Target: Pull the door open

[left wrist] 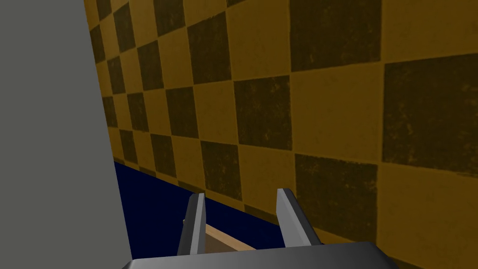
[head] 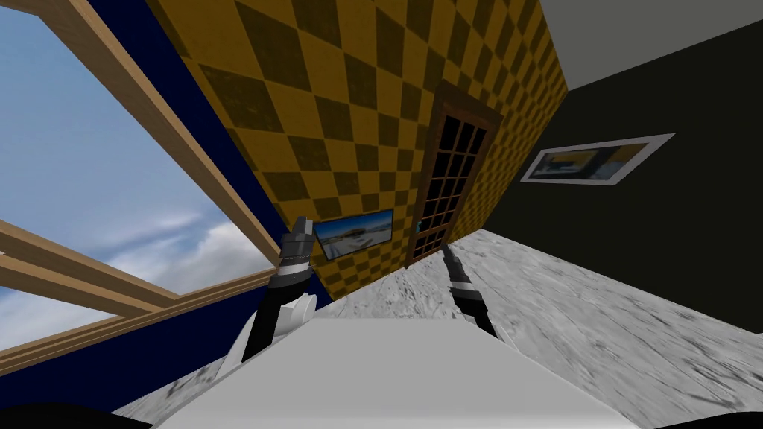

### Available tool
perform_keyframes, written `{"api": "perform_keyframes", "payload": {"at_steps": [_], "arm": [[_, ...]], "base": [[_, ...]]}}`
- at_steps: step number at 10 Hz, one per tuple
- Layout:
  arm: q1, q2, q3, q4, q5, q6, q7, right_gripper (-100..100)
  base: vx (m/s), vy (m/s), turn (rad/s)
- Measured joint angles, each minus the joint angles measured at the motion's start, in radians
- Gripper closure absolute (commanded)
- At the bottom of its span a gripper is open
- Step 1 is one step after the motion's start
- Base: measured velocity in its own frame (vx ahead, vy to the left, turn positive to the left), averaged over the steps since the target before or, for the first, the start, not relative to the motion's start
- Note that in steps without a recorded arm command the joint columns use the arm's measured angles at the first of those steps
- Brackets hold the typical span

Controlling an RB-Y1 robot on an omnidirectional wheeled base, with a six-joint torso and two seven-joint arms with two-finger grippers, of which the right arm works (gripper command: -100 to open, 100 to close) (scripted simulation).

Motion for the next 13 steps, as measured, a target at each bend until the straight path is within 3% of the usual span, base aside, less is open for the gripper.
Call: {"api": "perform_keyframes", "payload": {"at_steps": [6, 10, 13], "arm": [[-0.016, -0.012, -0.035, 0.108, 0.051, -0.04, 0.096, -100], [-0.036, -0.016, -0.062, 0.217, 0.091, -0.088, 0.174, -100], [-0.042, -0.013, -0.076, 0.27, 0.119, -0.109, 0.225, -100]], "base": [[0.074, -0.097, 0.104], [0.093, -0.128, 0.139], [0.055, -0.098, 0.108]]}}
